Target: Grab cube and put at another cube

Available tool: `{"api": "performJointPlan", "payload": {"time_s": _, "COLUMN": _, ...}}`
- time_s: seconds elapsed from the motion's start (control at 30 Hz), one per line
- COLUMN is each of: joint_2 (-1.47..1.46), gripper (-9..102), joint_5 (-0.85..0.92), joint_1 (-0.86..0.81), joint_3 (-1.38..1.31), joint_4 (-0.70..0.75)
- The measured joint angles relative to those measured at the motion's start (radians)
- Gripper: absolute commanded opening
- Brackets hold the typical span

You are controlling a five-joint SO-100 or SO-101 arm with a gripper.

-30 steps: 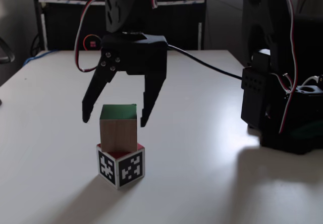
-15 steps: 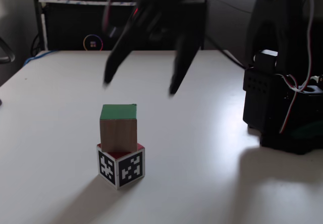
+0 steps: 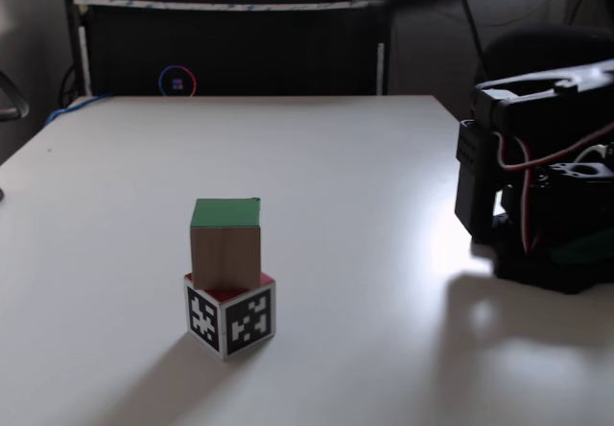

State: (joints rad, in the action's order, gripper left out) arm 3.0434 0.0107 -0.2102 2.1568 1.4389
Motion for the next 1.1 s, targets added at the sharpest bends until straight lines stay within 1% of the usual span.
{"api": "performJointPlan", "payload": {"time_s": 0.1, "joint_2": 0.175, "gripper": 0, "joint_5": 0.000, "joint_1": -0.032, "joint_3": 0.291, "joint_4": -0.089}}
{"api": "performJointPlan", "payload": {"time_s": 0.23, "joint_2": 0.222, "gripper": 0, "joint_5": -0.006, "joint_1": -0.048, "joint_3": 0.528, "joint_4": -0.143}}
{"api": "performJointPlan", "payload": {"time_s": 0.47, "joint_2": 0.239, "gripper": 0, "joint_5": 0.046, "joint_1": -0.049, "joint_3": 0.758, "joint_4": -0.158}}
{"api": "performJointPlan", "payload": {"time_s": 0.57, "joint_2": 0.241, "gripper": 0, "joint_5": 0.078, "joint_1": -0.049, "joint_3": 0.813, "joint_4": -0.158}}
{"api": "performJointPlan", "payload": {"time_s": 1.1, "joint_2": 0.241, "gripper": 0, "joint_5": 0.109, "joint_1": -0.049, "joint_3": 0.815, "joint_4": -0.152}}
